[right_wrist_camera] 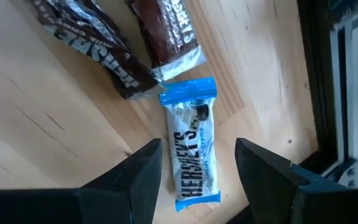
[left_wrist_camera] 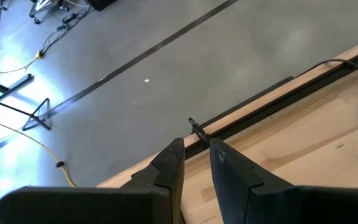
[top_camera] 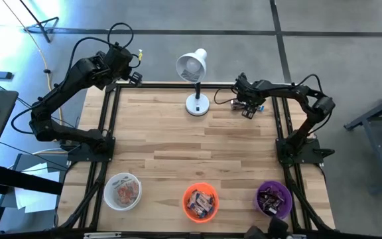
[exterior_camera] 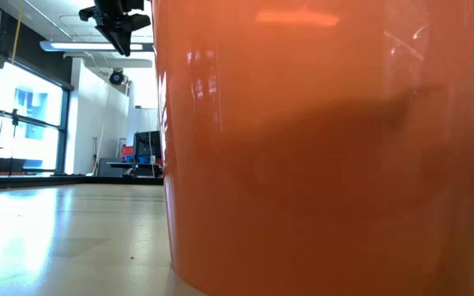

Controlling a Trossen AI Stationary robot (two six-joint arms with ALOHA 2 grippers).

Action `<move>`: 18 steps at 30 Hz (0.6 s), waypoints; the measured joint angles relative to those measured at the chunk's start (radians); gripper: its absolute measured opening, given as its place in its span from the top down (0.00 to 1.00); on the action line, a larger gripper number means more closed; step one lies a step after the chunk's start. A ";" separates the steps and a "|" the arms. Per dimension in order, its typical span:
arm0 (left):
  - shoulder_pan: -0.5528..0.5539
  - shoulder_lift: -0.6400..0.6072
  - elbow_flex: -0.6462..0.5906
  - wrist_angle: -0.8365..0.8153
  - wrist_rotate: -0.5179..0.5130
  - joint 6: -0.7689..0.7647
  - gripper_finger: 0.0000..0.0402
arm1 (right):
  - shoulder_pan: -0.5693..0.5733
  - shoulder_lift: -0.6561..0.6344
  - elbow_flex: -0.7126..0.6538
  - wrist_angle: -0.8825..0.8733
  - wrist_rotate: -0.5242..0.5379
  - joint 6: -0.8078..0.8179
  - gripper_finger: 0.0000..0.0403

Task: Organize candy in baskets
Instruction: Put the white chocolate bar into the orange bucket

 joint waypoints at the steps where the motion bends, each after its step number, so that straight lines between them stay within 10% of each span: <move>1: 0.000 0.000 0.000 0.000 0.000 0.000 0.84 | 0.000 0.000 0.000 -0.005 0.003 0.021 0.51; 18: 0.000 0.000 0.000 -0.001 0.000 0.018 0.84 | -0.008 0.000 0.000 -0.053 -0.051 0.187 0.51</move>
